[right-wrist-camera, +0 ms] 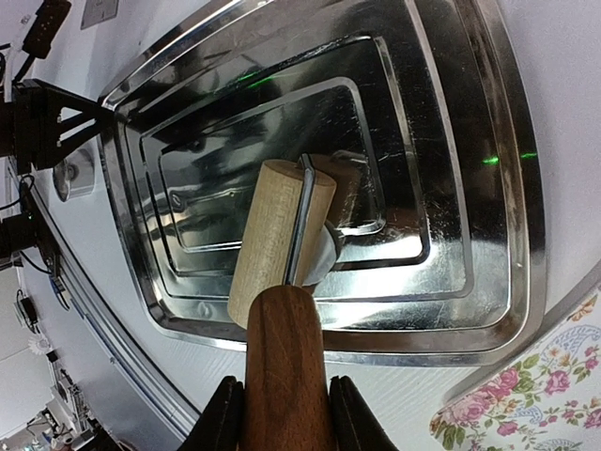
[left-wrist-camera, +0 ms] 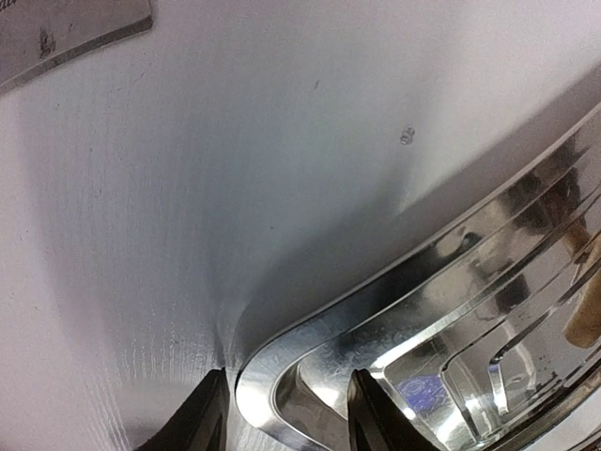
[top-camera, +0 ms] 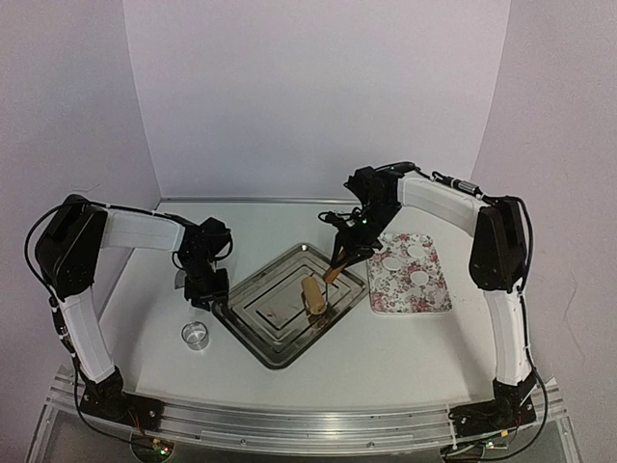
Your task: Roll out the dumpling wrappers from the dough
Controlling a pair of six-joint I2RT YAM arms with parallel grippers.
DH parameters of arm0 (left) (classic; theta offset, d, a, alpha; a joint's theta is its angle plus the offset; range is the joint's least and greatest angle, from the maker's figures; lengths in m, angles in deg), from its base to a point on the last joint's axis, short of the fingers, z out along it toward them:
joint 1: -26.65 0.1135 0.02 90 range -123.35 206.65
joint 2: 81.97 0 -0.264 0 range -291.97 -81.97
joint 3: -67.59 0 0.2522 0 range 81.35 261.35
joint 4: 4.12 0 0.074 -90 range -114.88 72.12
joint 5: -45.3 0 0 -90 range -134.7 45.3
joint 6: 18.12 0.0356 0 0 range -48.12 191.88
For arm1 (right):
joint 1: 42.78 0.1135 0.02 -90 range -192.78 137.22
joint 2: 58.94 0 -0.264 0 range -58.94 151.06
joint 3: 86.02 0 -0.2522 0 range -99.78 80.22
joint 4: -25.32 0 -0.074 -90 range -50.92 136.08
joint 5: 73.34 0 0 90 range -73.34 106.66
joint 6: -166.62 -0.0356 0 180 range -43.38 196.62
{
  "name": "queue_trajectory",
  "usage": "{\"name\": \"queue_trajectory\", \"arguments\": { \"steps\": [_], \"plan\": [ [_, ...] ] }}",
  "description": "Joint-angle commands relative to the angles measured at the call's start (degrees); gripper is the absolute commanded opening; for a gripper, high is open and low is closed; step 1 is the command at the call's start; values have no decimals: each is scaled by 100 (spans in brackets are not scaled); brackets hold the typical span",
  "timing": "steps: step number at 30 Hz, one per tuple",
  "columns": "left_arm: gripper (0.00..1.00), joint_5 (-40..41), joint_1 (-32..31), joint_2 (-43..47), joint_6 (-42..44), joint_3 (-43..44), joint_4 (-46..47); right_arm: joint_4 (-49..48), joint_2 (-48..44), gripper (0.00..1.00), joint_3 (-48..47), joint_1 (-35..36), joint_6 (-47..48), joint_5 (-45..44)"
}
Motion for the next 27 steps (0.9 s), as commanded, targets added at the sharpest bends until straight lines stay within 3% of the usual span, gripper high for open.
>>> {"name": "queue_trajectory", "arguments": {
  "steps": [1, 9, 17, 27],
  "plan": [
    [38, 139, 32, -99, 16, -106, -6, 888, 344, 0, 417, 13, -102, -2331],
    [19, 335, 33, -217, 64, -267, -186, 1091, 367, 0, 710, -123, -318, -2707],
    [6, 335, 33, -191, 73, -331, -63, 1039, 531, 0, 1215, -127, -379, -2936],
    [0, 336, 33, -169, 77, -373, 32, 639, 563, 0, 2429, -104, -517, -3533]
  ]
}}
